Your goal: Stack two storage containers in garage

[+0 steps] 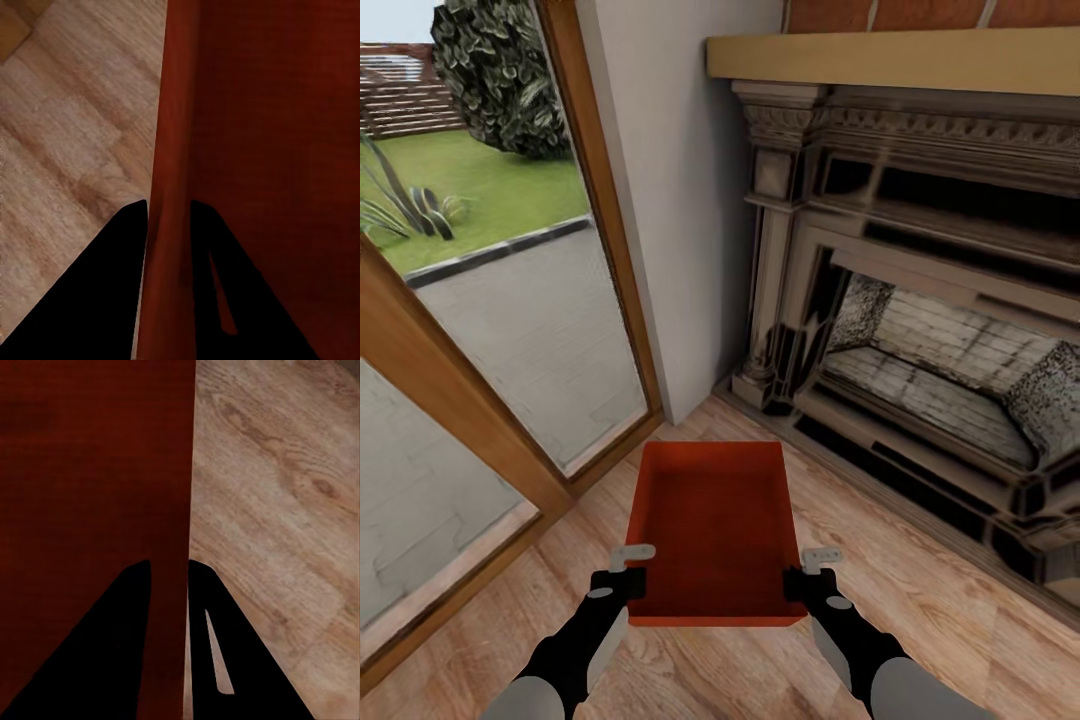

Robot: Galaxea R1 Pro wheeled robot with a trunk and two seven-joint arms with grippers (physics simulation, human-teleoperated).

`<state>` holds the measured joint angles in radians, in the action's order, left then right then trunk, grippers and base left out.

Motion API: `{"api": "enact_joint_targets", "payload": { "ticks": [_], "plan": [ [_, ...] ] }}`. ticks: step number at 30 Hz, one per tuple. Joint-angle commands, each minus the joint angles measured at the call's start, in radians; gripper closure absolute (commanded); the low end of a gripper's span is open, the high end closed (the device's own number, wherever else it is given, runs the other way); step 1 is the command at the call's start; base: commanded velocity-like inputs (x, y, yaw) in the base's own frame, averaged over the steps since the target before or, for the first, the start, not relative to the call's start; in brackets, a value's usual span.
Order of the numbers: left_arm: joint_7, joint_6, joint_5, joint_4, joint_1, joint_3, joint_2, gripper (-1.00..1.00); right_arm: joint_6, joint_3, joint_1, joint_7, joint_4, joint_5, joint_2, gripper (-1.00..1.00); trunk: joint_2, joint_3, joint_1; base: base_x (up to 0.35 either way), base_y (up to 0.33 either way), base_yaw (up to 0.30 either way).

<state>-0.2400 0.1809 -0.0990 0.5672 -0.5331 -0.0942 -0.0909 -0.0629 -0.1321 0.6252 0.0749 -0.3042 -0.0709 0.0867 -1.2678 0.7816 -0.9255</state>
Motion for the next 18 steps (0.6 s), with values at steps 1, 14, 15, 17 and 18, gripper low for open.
{"api": "enact_joint_targets", "payload": {
  "ticks": [1,14,15,17,18],
  "plan": [
    [-0.016,0.008,0.013,0.013,-0.001,0.001,0.002,1.00,-0.001,-0.013,0.000,0.009,0.005,-0.013,0.000,1.00,0.007,-0.003,0.004,0.000,0.000,0.000],
    [-0.016,0.008,0.013,0.012,-0.001,0.002,0.002,1.00,-0.007,-0.011,0.000,0.037,0.005,-0.017,0.001,1.00,0.098,-0.043,0.054,0.000,0.000,0.000],
    [-0.016,0.008,0.013,0.012,-0.001,0.002,0.002,1.00,-0.008,-0.011,0.000,0.037,0.005,-0.017,0.001,1.00,0.105,-0.046,0.058,0.000,0.000,0.000],
    [-0.016,0.008,0.013,0.011,-0.001,0.002,0.002,1.00,-0.007,-0.014,0.000,0.037,0.001,-0.013,-0.001,1.00,0.119,-0.053,0.065,0.000,0.000,0.000],
    [-0.016,0.008,0.013,0.012,-0.001,0.002,0.002,1.00,-0.006,-0.015,0.000,0.037,0.000,-0.011,-0.001,1.00,0.126,-0.056,0.069,0.000,0.000,0.000]
  ]
}}
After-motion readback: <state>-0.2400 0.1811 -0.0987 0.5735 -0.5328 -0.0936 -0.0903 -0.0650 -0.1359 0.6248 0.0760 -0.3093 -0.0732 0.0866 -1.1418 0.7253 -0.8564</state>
